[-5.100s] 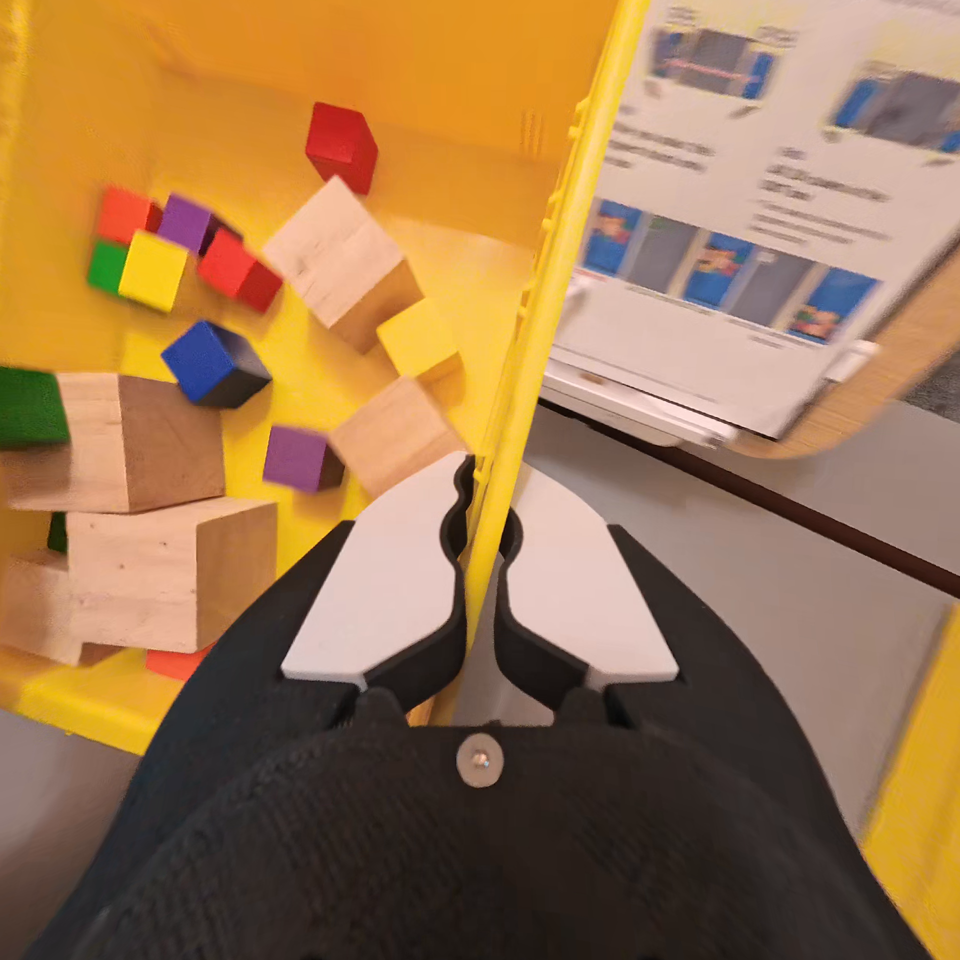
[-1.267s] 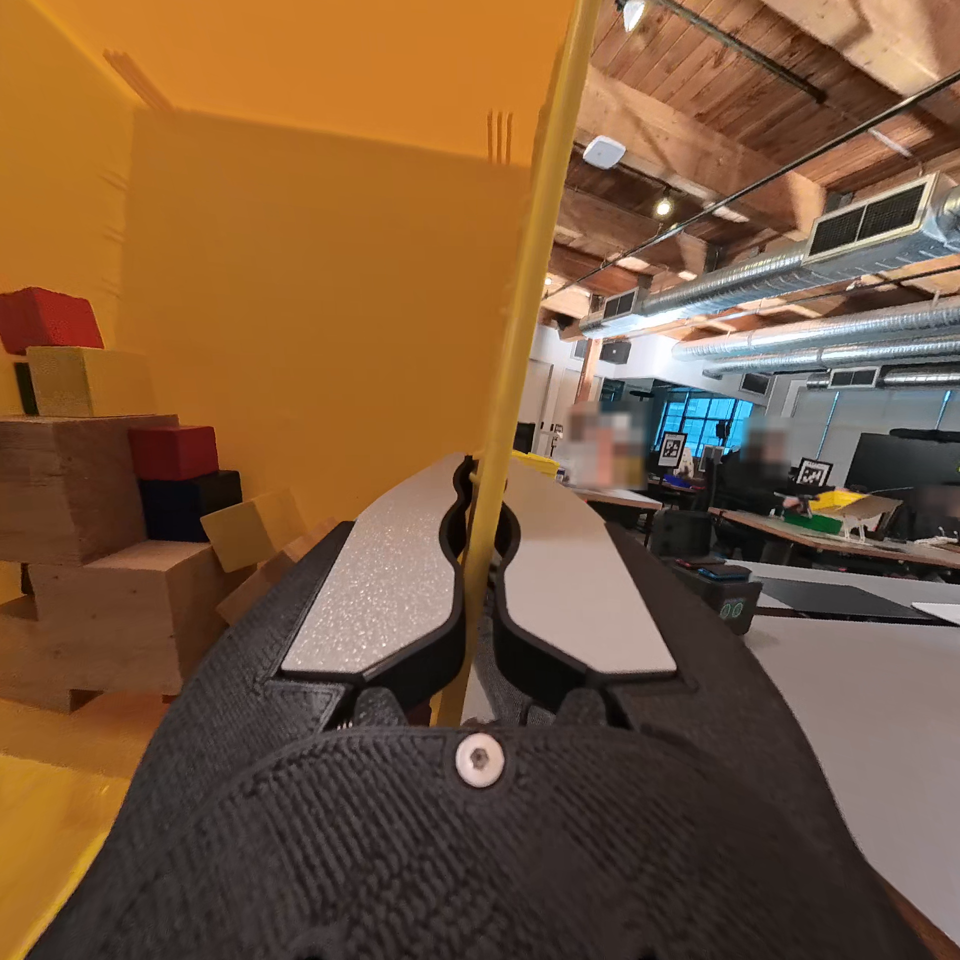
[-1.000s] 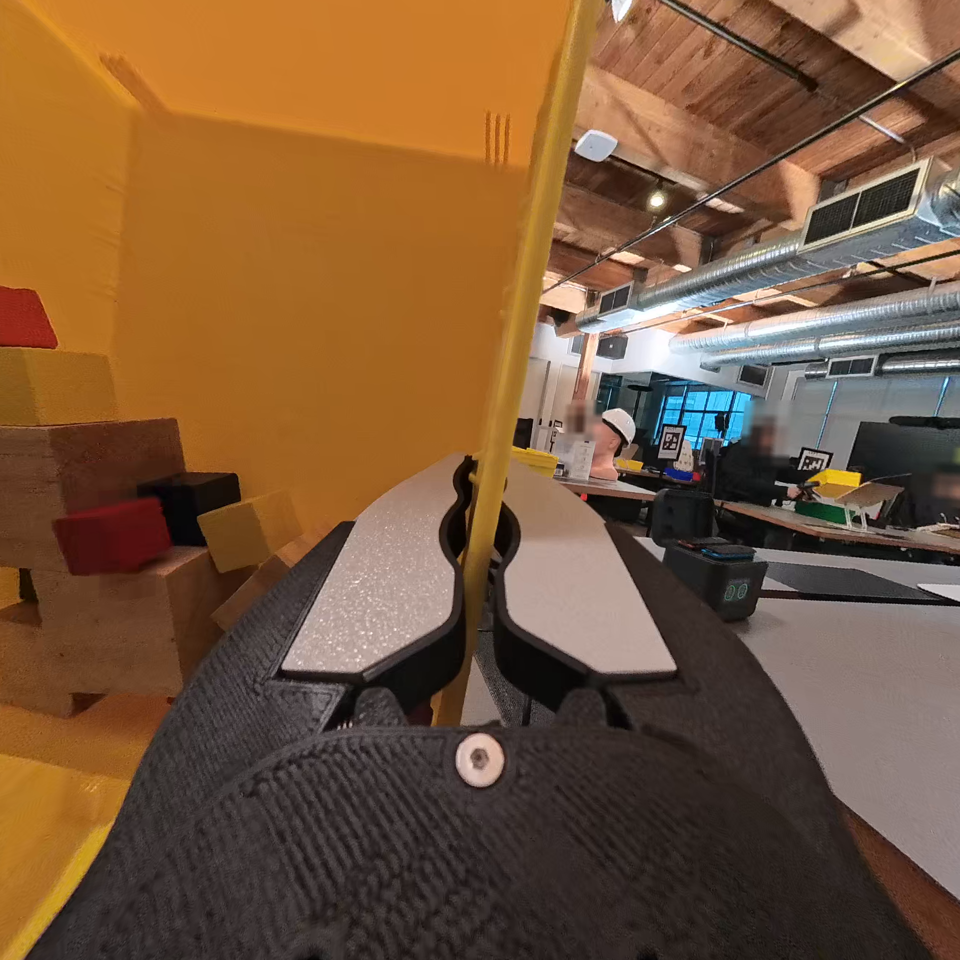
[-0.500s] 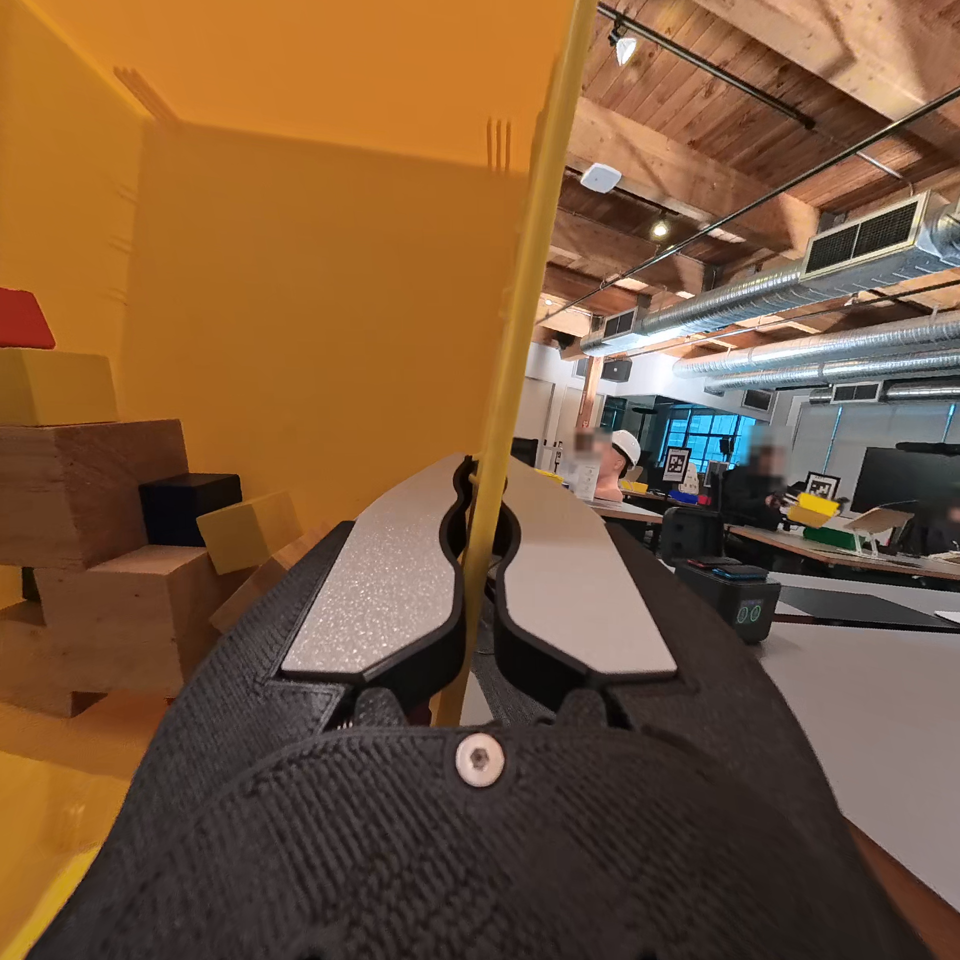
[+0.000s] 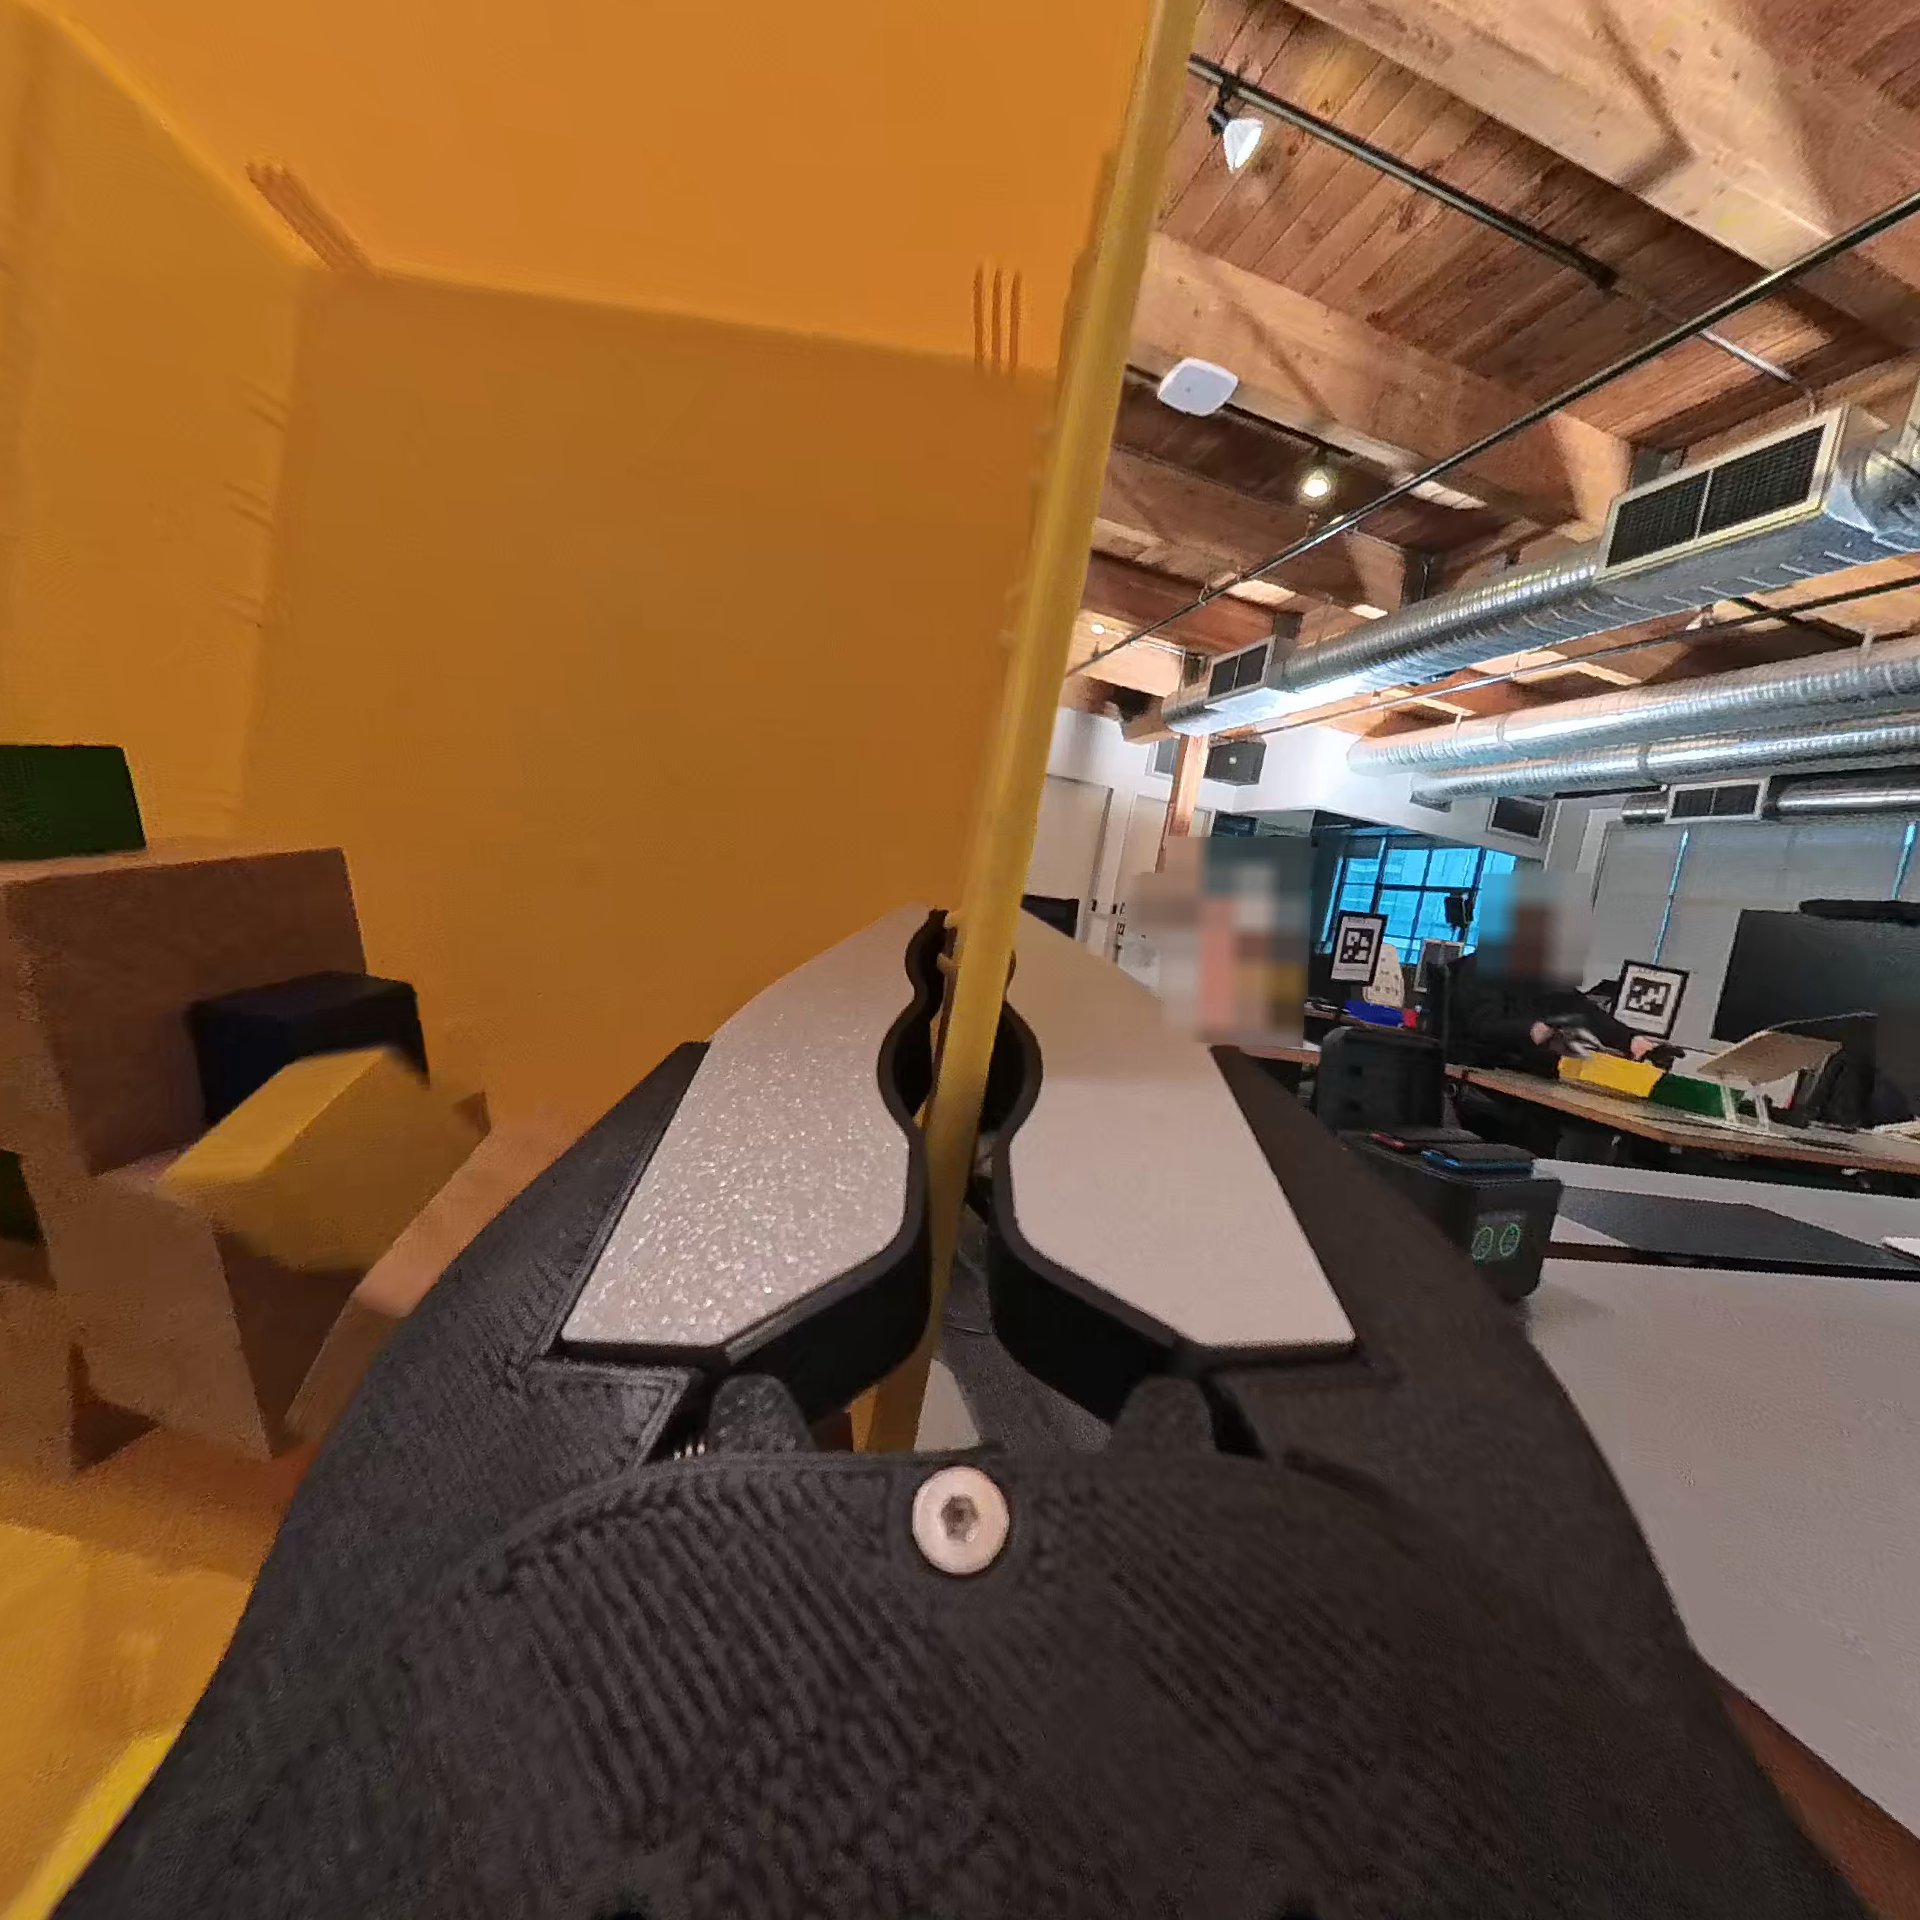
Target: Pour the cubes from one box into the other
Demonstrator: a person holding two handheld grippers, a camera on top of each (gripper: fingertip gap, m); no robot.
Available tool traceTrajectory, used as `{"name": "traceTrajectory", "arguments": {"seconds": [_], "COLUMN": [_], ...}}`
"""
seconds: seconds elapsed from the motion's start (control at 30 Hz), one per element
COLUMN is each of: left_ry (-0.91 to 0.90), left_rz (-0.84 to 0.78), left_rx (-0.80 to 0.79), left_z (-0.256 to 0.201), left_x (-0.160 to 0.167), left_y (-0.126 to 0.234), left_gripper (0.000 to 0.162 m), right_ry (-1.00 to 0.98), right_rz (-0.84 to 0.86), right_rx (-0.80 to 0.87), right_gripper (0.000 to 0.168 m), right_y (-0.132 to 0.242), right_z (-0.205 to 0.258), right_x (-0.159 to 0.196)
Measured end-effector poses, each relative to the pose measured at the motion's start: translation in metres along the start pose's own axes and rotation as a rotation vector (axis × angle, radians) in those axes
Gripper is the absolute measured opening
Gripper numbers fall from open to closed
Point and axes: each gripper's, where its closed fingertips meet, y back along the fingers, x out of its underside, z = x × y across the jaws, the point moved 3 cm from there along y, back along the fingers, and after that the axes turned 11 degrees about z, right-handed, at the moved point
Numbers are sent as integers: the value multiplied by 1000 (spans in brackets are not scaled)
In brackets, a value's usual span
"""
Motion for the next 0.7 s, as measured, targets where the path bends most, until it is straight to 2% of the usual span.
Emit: {"name": "traceTrajectory", "arguments": {"seconds": [0.47,0.7], "left_ry": [-84,-115], "left_rz": [36,-39], "left_rx": [12,18], "left_z": [-3,-5], "left_x": [8,-13], "left_y": [-10,-1], "left_gripper": [4,5], "right_ry": [-26,-39], "right_rz": [25,-37], "right_rx": [-6,9], "right_gripper": [5,5], "right_y": [-3,-3], "right_z": [-4,-8], "right_x": [10,-6]}}
